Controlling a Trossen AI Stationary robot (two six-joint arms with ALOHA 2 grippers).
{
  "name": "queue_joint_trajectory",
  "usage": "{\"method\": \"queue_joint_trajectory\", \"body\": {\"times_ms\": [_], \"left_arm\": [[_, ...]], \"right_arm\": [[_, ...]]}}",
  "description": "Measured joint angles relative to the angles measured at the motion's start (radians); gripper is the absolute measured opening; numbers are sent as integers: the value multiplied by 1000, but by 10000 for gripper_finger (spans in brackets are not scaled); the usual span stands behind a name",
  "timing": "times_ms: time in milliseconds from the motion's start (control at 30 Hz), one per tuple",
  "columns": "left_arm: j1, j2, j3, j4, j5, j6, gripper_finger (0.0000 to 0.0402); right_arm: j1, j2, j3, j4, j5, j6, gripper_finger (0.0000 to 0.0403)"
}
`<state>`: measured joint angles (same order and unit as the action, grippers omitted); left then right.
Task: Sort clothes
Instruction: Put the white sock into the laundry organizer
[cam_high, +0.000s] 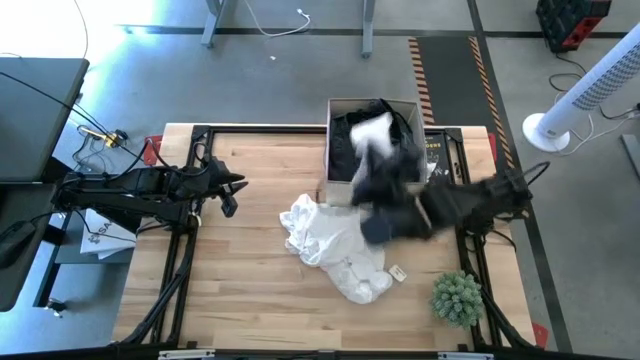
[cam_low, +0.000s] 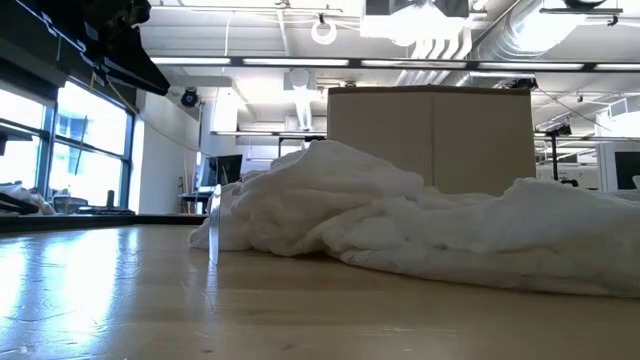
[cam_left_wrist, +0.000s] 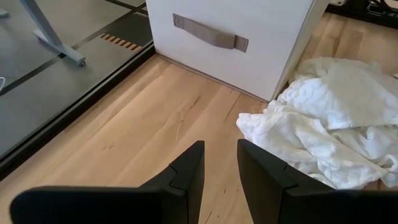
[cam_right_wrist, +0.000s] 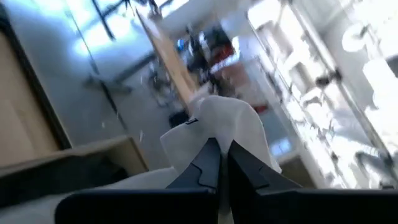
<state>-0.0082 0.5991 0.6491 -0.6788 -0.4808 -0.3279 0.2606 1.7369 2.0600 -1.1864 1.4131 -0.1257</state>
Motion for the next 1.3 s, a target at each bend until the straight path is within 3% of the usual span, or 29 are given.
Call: {"method": "queue_joint_trajectory", "body": {"times_ms": [133,267,367,467,567,667,833,967,1167,1300], "left_arm": [[0,0,0,0,0,6,93],[0,0,0,0,0,6,93],[0,0,0,0,0,6,93],[0,0,0,0,0,6,93],[0,0,0,0,0,6,93],[0,0,0,0,-1,6,93],[0,0,0,0,-1,6,93],[0,0,0,0,-1,6,93],[0,0,0,-1,-1,6,93],[0,0,0,0,-1,6,93]], "right_arm": [[-247,-1,11,-57,-390,57,5],[-487,-1,-129,58,-734,58,6],[-629,1,-290,271,-873,71,6],[-730,1,-467,596,-967,175,6],[-799,5,-632,878,-1127,264,7],[-832,24,-756,1053,-1257,307,7],[-841,49,-840,1101,-1307,312,20],[-836,40,-819,1062,-1321,294,65],[-827,10,-574,776,-1286,249,141],[-813,9,-410,592,-1243,279,161]]}}
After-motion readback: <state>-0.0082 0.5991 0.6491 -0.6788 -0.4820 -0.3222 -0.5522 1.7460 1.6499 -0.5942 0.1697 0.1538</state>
